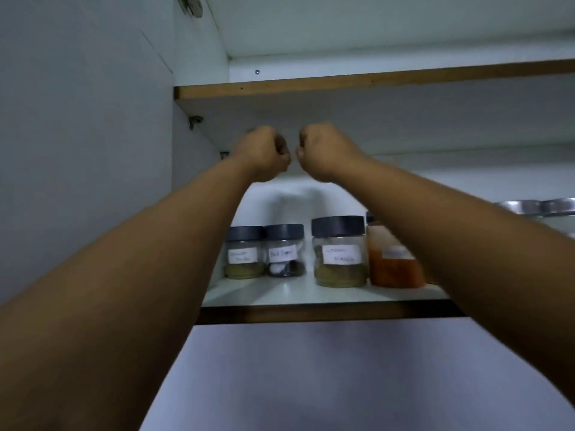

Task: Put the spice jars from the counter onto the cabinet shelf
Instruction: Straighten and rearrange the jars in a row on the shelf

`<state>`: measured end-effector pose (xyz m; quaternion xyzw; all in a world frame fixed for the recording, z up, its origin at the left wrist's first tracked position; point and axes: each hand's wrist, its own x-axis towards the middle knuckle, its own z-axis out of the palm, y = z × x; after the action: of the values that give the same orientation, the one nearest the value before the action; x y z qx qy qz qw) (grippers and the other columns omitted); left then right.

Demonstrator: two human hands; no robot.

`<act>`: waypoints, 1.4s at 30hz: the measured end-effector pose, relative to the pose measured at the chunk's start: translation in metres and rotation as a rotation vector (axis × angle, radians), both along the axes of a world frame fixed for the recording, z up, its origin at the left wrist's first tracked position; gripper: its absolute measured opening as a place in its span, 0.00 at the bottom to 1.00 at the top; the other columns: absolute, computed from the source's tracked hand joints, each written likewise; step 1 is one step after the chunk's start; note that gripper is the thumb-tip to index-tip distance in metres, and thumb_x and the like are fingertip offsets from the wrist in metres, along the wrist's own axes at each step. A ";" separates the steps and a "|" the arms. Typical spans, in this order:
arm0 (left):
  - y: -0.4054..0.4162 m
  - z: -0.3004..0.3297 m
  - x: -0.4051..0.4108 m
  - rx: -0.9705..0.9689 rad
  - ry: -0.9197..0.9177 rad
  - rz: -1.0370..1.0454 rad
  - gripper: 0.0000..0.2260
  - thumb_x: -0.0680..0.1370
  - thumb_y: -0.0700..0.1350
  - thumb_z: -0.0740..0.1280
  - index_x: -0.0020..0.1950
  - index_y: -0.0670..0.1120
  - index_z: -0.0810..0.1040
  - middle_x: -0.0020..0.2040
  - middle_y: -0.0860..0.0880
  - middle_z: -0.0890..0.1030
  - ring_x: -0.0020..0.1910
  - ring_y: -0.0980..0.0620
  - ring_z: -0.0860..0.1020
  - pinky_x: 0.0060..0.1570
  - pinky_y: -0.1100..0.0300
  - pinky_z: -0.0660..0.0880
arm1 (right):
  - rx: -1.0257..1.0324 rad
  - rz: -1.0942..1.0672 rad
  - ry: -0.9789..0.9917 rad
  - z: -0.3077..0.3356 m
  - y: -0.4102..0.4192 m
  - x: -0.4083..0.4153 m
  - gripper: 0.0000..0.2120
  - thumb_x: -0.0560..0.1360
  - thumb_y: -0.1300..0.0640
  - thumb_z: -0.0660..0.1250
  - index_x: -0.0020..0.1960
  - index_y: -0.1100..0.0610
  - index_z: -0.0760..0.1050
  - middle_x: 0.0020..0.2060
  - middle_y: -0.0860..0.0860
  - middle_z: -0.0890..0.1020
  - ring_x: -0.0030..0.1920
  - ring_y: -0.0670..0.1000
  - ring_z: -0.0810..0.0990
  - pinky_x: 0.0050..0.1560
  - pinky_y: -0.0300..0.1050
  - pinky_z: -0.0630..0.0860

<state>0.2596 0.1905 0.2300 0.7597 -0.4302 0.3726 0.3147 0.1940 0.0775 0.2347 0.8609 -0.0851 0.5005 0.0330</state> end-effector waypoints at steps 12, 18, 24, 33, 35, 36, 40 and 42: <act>-0.061 -0.033 -0.066 0.650 -0.029 0.139 0.19 0.75 0.55 0.70 0.57 0.42 0.81 0.56 0.46 0.82 0.55 0.47 0.78 0.59 0.52 0.73 | 0.110 -0.212 0.663 -0.030 -0.051 -0.117 0.15 0.77 0.54 0.68 0.62 0.56 0.79 0.59 0.50 0.81 0.52 0.48 0.78 0.54 0.43 0.72; -0.073 -0.040 -0.054 0.715 -0.018 0.218 0.15 0.74 0.48 0.73 0.57 0.42 0.82 0.52 0.45 0.83 0.51 0.47 0.80 0.58 0.53 0.75 | -0.098 -0.387 0.598 -0.045 -0.057 -0.092 0.14 0.79 0.55 0.65 0.63 0.58 0.78 0.57 0.53 0.82 0.52 0.52 0.80 0.54 0.44 0.78; -0.091 -0.044 -0.025 0.689 -0.022 0.241 0.16 0.74 0.47 0.72 0.59 0.41 0.81 0.54 0.44 0.83 0.52 0.47 0.80 0.54 0.57 0.74 | -0.161 -0.445 0.612 -0.048 -0.076 -0.048 0.16 0.79 0.53 0.64 0.63 0.60 0.77 0.56 0.56 0.81 0.52 0.54 0.79 0.54 0.45 0.76; -0.131 -0.042 0.017 0.763 -0.031 0.291 0.18 0.74 0.48 0.73 0.60 0.41 0.80 0.54 0.43 0.82 0.53 0.46 0.80 0.57 0.55 0.74 | -0.137 -0.503 0.662 -0.049 -0.104 0.011 0.16 0.79 0.53 0.65 0.61 0.62 0.76 0.39 0.54 0.74 0.46 0.53 0.72 0.48 0.44 0.70; -0.133 -0.038 0.024 0.765 -0.018 0.272 0.18 0.73 0.49 0.73 0.60 0.42 0.81 0.55 0.44 0.83 0.54 0.45 0.80 0.59 0.53 0.75 | -0.102 -0.484 0.647 -0.052 -0.111 0.015 0.17 0.80 0.53 0.64 0.64 0.62 0.74 0.48 0.57 0.77 0.48 0.53 0.73 0.51 0.45 0.71; -0.133 -0.037 0.027 0.755 -0.013 0.256 0.18 0.73 0.49 0.74 0.60 0.42 0.81 0.56 0.44 0.83 0.55 0.45 0.80 0.60 0.53 0.75 | -0.087 -0.464 0.631 -0.054 -0.114 0.017 0.18 0.80 0.53 0.63 0.66 0.62 0.73 0.54 0.58 0.78 0.51 0.54 0.75 0.54 0.45 0.72; -0.124 -0.039 0.037 0.702 0.003 0.186 0.20 0.73 0.50 0.73 0.62 0.42 0.80 0.59 0.45 0.81 0.58 0.46 0.78 0.61 0.55 0.73 | -0.062 -0.404 0.550 -0.059 -0.120 0.019 0.19 0.80 0.54 0.63 0.69 0.60 0.72 0.63 0.57 0.77 0.62 0.56 0.76 0.59 0.44 0.72; -0.121 -0.041 0.040 0.656 0.021 0.148 0.20 0.73 0.49 0.74 0.62 0.42 0.80 0.60 0.45 0.81 0.59 0.46 0.77 0.60 0.55 0.72 | -0.039 -0.385 0.528 -0.060 -0.120 0.019 0.19 0.80 0.55 0.64 0.69 0.60 0.71 0.64 0.57 0.76 0.63 0.56 0.75 0.60 0.44 0.72</act>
<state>0.3001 0.0698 0.1889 0.8535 -0.4675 0.2283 0.0300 0.2128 -0.0428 0.1742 0.9283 -0.2252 0.2461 0.1645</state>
